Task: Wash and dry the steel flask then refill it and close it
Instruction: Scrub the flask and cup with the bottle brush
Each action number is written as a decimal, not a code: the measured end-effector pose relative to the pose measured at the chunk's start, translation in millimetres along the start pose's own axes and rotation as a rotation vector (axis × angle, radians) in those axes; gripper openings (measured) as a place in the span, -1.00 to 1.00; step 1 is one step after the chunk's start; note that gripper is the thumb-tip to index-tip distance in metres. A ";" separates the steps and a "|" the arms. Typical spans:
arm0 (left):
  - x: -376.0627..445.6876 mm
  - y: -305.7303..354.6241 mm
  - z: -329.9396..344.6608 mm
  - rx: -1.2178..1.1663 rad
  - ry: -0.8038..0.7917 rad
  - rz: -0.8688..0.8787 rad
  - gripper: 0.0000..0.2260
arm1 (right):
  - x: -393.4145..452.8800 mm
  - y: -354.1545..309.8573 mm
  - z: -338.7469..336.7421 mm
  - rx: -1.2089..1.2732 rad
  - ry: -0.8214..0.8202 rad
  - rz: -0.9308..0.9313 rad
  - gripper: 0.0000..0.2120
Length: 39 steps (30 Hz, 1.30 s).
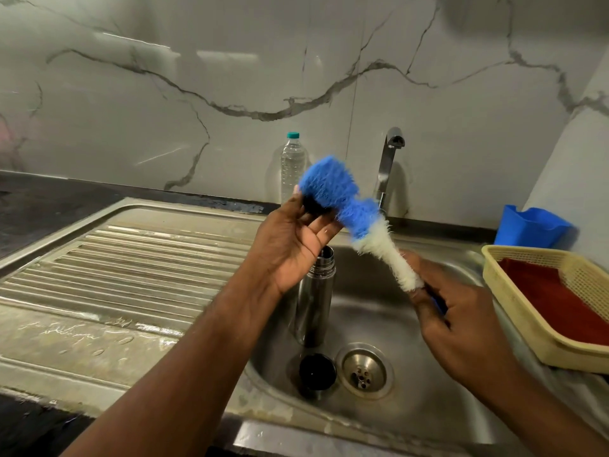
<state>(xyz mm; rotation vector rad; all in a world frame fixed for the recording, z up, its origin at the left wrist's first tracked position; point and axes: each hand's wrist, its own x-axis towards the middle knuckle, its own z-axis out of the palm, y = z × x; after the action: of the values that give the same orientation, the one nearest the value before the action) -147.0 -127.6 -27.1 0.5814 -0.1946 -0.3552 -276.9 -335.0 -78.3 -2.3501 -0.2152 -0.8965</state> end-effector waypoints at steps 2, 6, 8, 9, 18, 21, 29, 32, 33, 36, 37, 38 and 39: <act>-0.2 -0.7 0.9 -0.004 0.004 -0.010 -0.68 | 0.3 2.8 -2.3 -0.012 0.016 0.037 -0.36; -1.2 0.2 0.7 -0.021 -0.004 -0.035 -0.62 | -1.1 -1.5 -1.5 -0.013 -0.025 0.012 -0.40; -1.7 -0.5 1.3 -0.016 -0.012 -0.046 -0.63 | -1.0 -0.1 -1.7 -0.034 -0.043 0.007 -0.40; -1.7 -0.4 1.8 -0.009 -0.012 -0.051 -0.66 | 0.1 2.3 -2.0 -0.031 -0.017 0.047 -0.40; -0.8 -1.1 -0.3 0.137 0.045 -0.088 -0.51 | 2.9 3.9 -1.1 0.002 0.012 0.093 -0.42; -0.1 -1.9 -0.4 0.127 0.054 -0.088 -0.53 | 1.8 2.1 0.2 0.012 -0.020 0.032 -0.40; 2.3 -4.3 0.2 0.098 0.068 0.013 -0.63 | 5.6 8.3 -3.4 0.072 0.015 0.103 -0.46; 0.7 -3.6 2.3 0.269 0.102 0.196 -0.58 | 5.8 6.1 -4.7 0.095 0.020 0.099 -0.47; 0.7 -3.2 2.1 0.346 0.121 0.260 -0.58 | 5.2 4.1 -5.6 0.084 0.015 0.074 -0.46; 0.9 -1.7 -4.8 0.753 0.177 0.494 -0.64 | 5.0 1.4 -7.9 0.061 0.004 0.005 -0.42; 1.1 -1.1 -8.4 0.948 0.193 0.579 -0.65 | 4.3 1.7 -7.7 0.049 -0.005 -0.022 -0.40; 0.3 -0.8 -10.8 1.116 0.179 0.661 -0.63 | 3.5 2.1 -6.7 0.028 -0.015 -0.056 -0.37; -0.4 -0.4 -13.1 1.221 0.150 0.728 -0.60 | 2.6 3.7 -6.3 -0.012 -0.026 -0.085 -0.35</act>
<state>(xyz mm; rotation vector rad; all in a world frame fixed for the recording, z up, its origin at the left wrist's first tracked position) -143.9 -121.1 -38.1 1.6600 -0.4607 0.5870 -277.2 -341.9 -74.7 -2.3800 -0.3238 -0.9099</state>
